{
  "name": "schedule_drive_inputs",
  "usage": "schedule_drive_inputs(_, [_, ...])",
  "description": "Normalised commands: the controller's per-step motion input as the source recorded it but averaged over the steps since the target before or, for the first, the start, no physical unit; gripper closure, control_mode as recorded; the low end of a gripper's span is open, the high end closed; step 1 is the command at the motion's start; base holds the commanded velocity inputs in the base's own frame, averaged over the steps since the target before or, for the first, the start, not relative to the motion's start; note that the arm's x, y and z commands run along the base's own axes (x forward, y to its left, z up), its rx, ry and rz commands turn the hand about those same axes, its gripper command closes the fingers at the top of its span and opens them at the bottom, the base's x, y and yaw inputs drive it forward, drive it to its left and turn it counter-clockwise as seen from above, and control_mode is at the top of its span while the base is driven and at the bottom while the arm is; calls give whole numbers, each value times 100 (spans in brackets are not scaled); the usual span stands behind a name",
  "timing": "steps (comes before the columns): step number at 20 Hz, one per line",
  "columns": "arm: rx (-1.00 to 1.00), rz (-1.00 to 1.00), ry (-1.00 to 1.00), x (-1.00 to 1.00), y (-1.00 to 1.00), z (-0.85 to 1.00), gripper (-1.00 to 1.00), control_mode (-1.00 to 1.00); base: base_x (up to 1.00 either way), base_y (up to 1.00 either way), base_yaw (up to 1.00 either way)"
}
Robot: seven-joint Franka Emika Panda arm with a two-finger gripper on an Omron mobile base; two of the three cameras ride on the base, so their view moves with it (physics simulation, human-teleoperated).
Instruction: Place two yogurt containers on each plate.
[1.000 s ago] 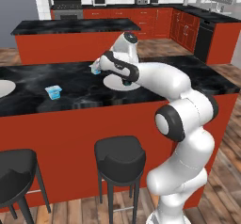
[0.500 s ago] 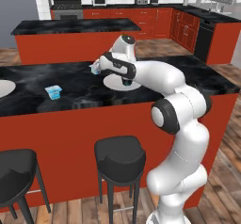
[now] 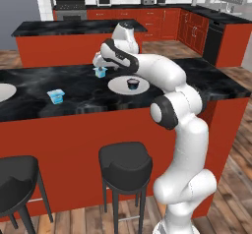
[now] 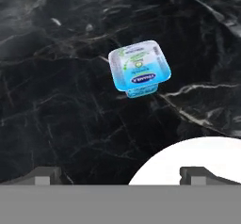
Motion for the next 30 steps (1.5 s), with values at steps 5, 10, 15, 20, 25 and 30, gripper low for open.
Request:
schedule_drive_inputs(5, [-1,0,2,2,0,-40,-100,-100,0,0,0])
schedule_drive_inputs(10, [0,0,0,11,0,-30,-100,-100,0,0,0])
schedule_drive_inputs(15, [0,1,-6,12,2,-10,-100,-100,0,0,0])
schedule_drive_inputs(20, [0,2,-7,14,3,-12,-100,-100,0,0,0])
schedule_drive_inputs(25, [0,2,-7,17,2,-19,-100,-100,0,0,0])
schedule_drive_inputs(30, [0,0,-5,21,1,-2,-100,-100,0,0,0])
